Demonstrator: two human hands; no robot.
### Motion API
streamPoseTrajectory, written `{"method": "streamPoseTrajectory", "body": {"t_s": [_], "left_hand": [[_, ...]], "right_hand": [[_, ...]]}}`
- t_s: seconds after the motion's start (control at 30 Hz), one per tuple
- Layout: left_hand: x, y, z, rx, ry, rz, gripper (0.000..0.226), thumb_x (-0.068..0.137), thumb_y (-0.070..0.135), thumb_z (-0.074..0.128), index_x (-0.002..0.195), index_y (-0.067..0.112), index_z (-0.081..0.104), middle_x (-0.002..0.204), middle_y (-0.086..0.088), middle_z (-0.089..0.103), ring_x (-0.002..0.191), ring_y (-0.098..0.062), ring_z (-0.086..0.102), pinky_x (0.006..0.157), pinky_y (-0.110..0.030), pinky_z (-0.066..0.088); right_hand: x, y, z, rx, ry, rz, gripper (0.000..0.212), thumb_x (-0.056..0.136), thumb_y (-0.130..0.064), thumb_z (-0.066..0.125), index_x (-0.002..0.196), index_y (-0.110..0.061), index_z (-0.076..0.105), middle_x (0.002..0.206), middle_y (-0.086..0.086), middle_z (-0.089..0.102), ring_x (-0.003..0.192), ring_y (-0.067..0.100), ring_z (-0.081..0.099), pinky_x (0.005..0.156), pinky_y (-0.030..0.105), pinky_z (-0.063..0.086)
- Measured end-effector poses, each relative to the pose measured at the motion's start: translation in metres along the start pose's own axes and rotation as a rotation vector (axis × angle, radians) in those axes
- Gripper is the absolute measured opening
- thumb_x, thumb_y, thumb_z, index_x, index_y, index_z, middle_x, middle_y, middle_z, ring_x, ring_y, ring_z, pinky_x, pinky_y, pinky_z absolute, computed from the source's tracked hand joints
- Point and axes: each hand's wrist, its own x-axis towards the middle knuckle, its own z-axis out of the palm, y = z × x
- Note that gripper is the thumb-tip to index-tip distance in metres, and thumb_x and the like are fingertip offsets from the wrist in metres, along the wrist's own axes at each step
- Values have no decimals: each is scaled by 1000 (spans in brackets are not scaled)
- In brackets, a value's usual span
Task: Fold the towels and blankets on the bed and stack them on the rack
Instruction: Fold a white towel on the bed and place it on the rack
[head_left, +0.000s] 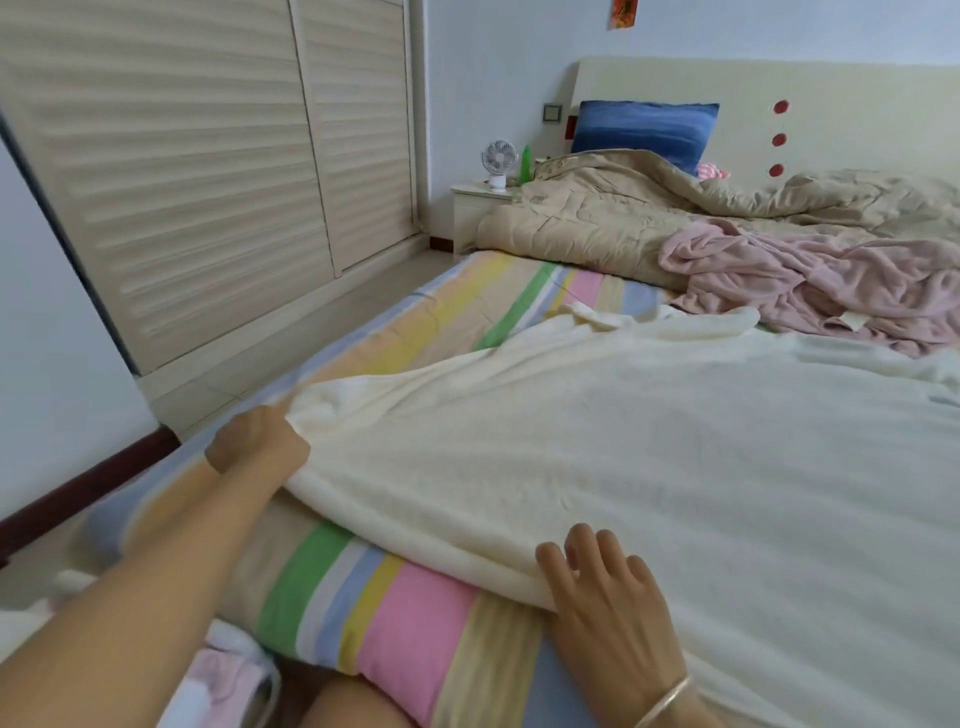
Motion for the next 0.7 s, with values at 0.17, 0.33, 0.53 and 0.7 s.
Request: {"method": "streamPoseTrajectory", "body": {"t_s": [0.17,0.33,0.53,0.7], "left_hand": [[-5,-6,5,-264,-53,100,50,85,23,65,128,2,53,125,-20,57,112,-37,56,76,-37,44],[-2,-6,2,-787,-161,131,52,81,13,69,130,3,55,121,-16,61,107,-35,59,80,-35,47],[14,-14,-12,-1089,-291,-49,79,76,43,81,134,0,48,126,-10,57,114,-34,57,91,-43,50],[15,-38,-24,-533,-29,-159,58,83,30,74,127,-1,52,121,-22,61,107,-39,60,84,-43,51]], "right_hand": [[-8,0,-8,-62,3,61,31,67,-2,31,83,-14,55,76,4,50,59,24,49,36,30,29],[-13,0,-12,-78,-20,33,26,65,-3,41,81,-15,57,77,3,52,57,22,49,34,28,27],[-13,-7,-20,31,-87,14,29,57,-14,62,76,-22,41,56,-5,47,37,19,47,39,23,11],[-22,-18,-28,157,-205,-209,19,71,-37,47,76,-26,33,48,-12,50,31,11,45,37,26,16]]}}
